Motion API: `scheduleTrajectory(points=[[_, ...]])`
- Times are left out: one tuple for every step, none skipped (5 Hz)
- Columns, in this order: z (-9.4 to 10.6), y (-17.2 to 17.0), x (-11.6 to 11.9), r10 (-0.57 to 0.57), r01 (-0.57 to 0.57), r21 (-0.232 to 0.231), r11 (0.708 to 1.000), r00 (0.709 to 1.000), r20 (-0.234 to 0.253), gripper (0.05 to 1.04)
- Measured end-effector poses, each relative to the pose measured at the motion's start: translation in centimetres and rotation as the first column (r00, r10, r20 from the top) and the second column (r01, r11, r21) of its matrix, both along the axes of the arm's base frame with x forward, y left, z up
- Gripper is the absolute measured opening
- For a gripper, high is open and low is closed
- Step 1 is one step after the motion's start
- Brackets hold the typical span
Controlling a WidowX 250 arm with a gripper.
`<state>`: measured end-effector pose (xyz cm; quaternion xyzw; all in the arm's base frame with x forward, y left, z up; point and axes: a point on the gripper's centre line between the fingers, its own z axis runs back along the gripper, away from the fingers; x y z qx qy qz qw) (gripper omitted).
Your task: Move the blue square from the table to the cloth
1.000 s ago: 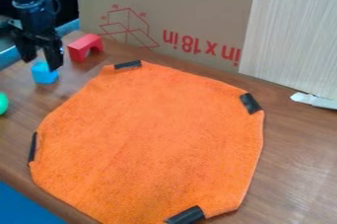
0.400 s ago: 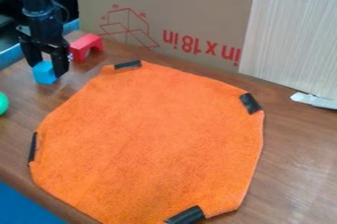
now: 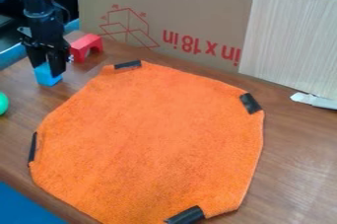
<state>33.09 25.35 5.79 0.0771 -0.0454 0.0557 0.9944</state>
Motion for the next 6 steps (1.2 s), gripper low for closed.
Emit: scheduleTrajectory(points=[[-0.1, -0.4, -0.1, -0.023, 0.023, -0.015, 1.0, 1.0, 0.005, 0.59], [0.0, -1.8, 0.3, -0.051, 0.051, -0.032, 0.998, 0.999, 0.007, 0.59], [2.1, -3.7, 1.0, -0.078, 0.08, -0.046, 0.996, 0.996, 0.044, 0.59], [3.7, -6.0, 0.6, -0.136, 0.14, -0.043, 0.989, 0.988, 0.076, 0.59], [4.4, -8.5, -0.7, -0.222, 0.225, -0.02, 0.974, 0.97, 0.096, 0.59], [3.5, -10.9, -2.5, -0.292, 0.294, -0.008, 0.956, 0.953, 0.079, 0.59]])
